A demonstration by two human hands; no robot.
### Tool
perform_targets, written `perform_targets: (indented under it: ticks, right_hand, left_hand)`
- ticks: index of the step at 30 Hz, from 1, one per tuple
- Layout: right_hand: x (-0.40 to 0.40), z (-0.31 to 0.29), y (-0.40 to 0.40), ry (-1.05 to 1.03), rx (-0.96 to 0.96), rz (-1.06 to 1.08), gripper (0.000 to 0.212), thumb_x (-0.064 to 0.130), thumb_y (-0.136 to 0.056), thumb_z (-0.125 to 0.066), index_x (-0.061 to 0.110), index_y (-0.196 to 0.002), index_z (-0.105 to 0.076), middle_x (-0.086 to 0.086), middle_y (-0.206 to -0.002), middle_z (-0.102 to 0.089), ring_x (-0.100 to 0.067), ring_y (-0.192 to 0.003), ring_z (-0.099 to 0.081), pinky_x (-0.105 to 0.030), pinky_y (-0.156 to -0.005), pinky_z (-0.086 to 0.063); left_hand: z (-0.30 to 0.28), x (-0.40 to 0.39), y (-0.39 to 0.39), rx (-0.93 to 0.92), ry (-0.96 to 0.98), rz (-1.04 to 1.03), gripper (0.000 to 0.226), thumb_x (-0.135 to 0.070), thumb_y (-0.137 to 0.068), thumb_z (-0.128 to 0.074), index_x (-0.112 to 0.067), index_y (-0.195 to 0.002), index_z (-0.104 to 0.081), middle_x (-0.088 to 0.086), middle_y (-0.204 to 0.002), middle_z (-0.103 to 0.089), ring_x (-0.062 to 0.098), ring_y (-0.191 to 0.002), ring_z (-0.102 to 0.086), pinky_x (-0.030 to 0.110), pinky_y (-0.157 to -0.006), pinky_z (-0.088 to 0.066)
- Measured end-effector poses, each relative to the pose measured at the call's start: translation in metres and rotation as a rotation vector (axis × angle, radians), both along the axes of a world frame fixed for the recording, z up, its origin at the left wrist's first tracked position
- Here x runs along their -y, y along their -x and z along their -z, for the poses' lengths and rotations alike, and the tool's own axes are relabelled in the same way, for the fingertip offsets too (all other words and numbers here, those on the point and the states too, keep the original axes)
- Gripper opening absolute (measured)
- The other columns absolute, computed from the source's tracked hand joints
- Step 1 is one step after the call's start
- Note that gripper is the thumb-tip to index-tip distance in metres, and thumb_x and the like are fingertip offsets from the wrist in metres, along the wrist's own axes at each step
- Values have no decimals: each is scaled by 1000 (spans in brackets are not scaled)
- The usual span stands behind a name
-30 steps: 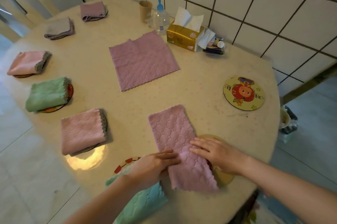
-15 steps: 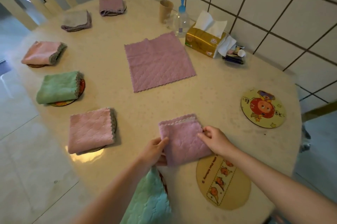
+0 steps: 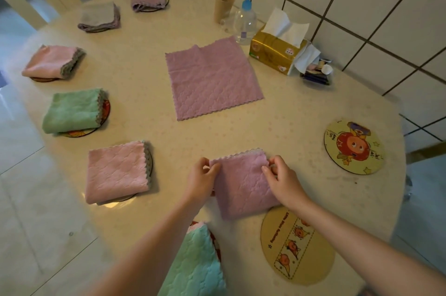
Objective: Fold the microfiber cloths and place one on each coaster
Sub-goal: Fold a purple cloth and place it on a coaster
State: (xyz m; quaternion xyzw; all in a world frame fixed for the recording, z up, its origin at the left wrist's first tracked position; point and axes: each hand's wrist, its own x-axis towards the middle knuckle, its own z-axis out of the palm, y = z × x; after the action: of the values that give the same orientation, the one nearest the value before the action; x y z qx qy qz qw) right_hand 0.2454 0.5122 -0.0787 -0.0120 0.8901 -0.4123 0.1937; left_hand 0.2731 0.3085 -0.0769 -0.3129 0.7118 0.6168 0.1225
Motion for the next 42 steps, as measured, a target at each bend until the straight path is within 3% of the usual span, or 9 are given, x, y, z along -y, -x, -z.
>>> perform_targets:
  ticks: [5,10,15,20,25,29,35,38,42]
  right_hand:
    - [6,11,10,-215,42,39,22,38,-97,-43,17,-95,-48,3,-73,-55,-11,-58,-48,-26,-50,-35]
    - [10,4,12,-338,57,59,26,42,-95,-44,17,-94,-50,-1,-82,-60,-17,-68,-57,-34,-56,-48]
    - [-3,-5,0,-459,113,-7,48,60,-84,-49,16,-103,-47,0,-97,-56,-19,-85,-58,-38,-72,-54]
    - [0,-5,-12,-604,119,-87,75,69,-73,-57,9,-119,-47,-7,-117,-54,-26,-108,-50,-38,-84,-49]
    - [9,-6,-19,-751,92,-88,75,62,-78,-60,5,-123,-43,-11,-122,-54,-28,-113,-49,-36,-85,-48]
    - [4,-4,-19,-577,167,-23,68,56,-75,-67,6,-117,-47,-10,-117,-57,-29,-109,-51,-39,-86,-49]
    - [-9,-11,-22,-309,262,-37,75,63,-57,-69,20,-114,-51,-3,-114,-59,-24,-107,-54,-40,-92,-47]
    - [-26,-28,-28,112,377,45,37,36,-70,-78,24,-101,-62,-3,-111,-66,-16,-98,-62,-26,-82,-54]
    - [-63,-59,-32,390,442,161,32,16,-79,-73,8,-109,-65,-11,-109,-69,-29,-103,-64,-44,-94,-47]
  left_hand:
    - [12,9,10,65,223,67,29,-35,-92,-56,-17,-70,-56,5,-59,-59,27,-55,-64,50,-62,-58]
    - [8,12,13,-10,714,290,24,-39,-92,-55,-20,-106,-56,-1,-102,-60,21,-85,-59,36,-74,-52]
    - [8,17,24,-93,794,649,43,-45,-90,-55,-20,-126,-55,0,-121,-52,20,-110,-47,34,-90,-46]
    - [4,13,38,-18,790,726,38,-40,-87,-62,-17,-116,-55,5,-116,-56,24,-108,-47,36,-88,-45]
    - [2,4,43,36,835,805,24,-30,-87,-56,-12,-102,-60,11,-109,-59,29,-103,-49,36,-81,-44]
    - [-8,5,41,42,621,707,15,-24,-86,-60,-14,-98,-57,4,-99,-48,23,-91,-48,29,-71,-38]
    - [-50,7,18,-73,-105,545,15,-6,-87,-62,-15,-83,-52,8,-77,-47,18,-71,-44,27,-56,-38]
    - [-70,5,5,-94,-296,478,19,-1,-87,-62,-16,-79,-52,4,-74,-52,14,-66,-50,24,-51,-44]
    - [-79,-4,-16,-103,-390,330,21,2,-84,-64,-14,-78,-51,6,-77,-55,17,-70,-57,31,-59,-53]
